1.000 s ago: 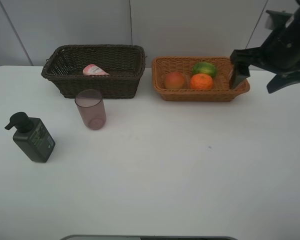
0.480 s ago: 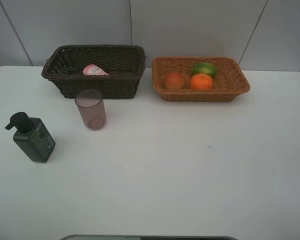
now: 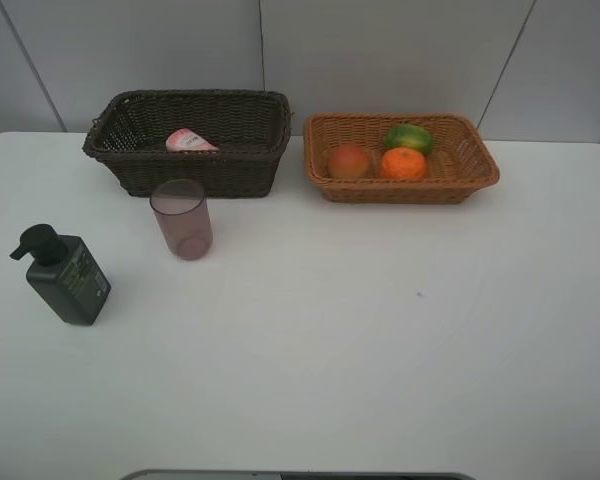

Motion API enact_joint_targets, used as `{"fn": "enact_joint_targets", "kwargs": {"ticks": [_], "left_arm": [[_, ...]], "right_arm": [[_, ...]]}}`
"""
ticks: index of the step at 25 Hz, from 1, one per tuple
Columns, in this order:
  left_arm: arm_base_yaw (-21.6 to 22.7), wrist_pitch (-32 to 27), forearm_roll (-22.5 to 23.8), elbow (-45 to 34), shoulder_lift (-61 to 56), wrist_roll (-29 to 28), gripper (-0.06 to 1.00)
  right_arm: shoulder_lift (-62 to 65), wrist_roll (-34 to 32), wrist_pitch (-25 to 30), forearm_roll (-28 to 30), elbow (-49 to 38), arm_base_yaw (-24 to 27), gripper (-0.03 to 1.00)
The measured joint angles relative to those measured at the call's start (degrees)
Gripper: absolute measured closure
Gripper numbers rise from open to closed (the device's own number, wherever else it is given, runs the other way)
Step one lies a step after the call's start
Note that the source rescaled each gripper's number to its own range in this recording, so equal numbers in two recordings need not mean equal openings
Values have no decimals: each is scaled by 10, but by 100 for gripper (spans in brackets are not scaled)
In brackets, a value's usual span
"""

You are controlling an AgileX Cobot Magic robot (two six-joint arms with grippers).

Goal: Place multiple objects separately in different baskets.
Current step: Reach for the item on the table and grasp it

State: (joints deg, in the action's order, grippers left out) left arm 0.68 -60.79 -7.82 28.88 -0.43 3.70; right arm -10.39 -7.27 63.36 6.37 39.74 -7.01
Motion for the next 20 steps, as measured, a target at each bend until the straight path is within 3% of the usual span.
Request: {"fn": "enact_joint_targets", "kwargs": {"ticks": [8, 20], "left_arm": [[0, 0, 0, 0, 0, 0, -6], [0, 0, 0, 0, 0, 0, -6]], "right_arm": [[69, 0, -10, -8, -87, 0, 14], [104, 0, -26, -14, -95, 3, 14]]}}
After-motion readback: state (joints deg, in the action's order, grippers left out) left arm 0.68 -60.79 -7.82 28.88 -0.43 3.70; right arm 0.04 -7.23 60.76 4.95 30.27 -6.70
